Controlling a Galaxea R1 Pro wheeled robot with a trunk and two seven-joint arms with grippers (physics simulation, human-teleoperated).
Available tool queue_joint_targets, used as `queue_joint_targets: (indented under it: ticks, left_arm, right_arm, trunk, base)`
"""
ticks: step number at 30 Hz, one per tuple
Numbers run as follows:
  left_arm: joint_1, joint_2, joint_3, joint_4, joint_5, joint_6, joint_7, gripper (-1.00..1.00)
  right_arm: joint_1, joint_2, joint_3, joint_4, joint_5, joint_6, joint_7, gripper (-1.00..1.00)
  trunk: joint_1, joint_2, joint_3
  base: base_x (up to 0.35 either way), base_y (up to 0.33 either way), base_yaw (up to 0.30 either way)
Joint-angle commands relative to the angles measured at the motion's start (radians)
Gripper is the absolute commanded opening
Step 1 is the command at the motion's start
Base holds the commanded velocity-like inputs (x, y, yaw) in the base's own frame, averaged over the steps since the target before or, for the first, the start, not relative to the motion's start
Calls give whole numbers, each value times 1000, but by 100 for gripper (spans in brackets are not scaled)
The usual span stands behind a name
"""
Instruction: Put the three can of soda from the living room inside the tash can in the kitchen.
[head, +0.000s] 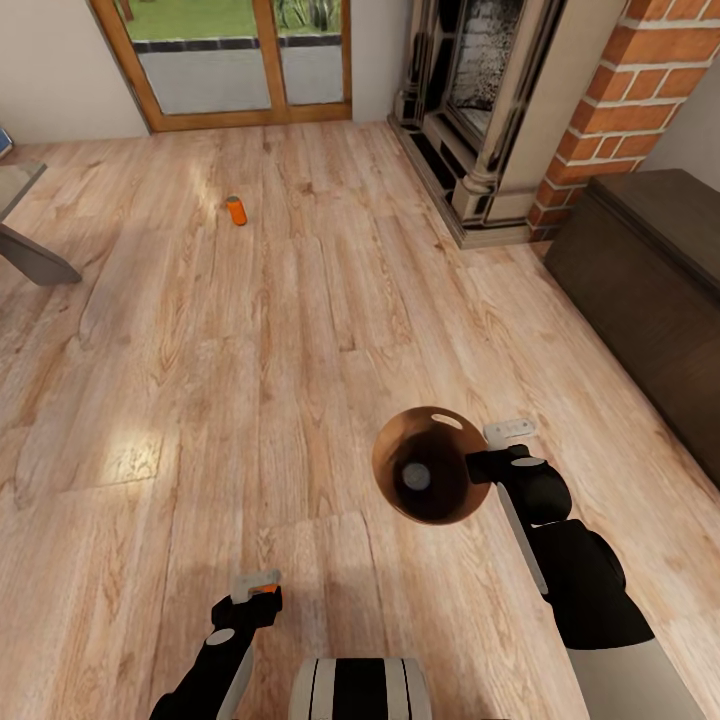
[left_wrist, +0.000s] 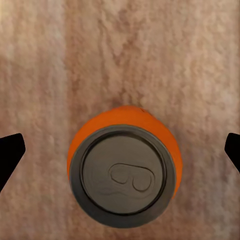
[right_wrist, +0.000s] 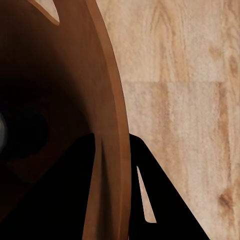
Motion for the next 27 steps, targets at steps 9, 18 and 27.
queue_joint_targets:
  ticks: [9,18,27]
  left_arm:
    - [0,0,0,0,0,0,0,100]
    - [0,0,0,0,0,0,0,100]
    - [0,0,0,0,0,0,0,100]
  right_arm:
    - [0,0,0,0,-8,-1,3,-100]
    - [0,0,0,0,-8,-1,3,-100]
    - [0,0,0,0,-8,-1,3,-100]
  trunk:
    - [8,-14,-6]
    - [19,-35,-16]
    - [27,-49,-22]
  base:
    - [0,0,0]
    - [0,0,0]
    - [0,0,0]
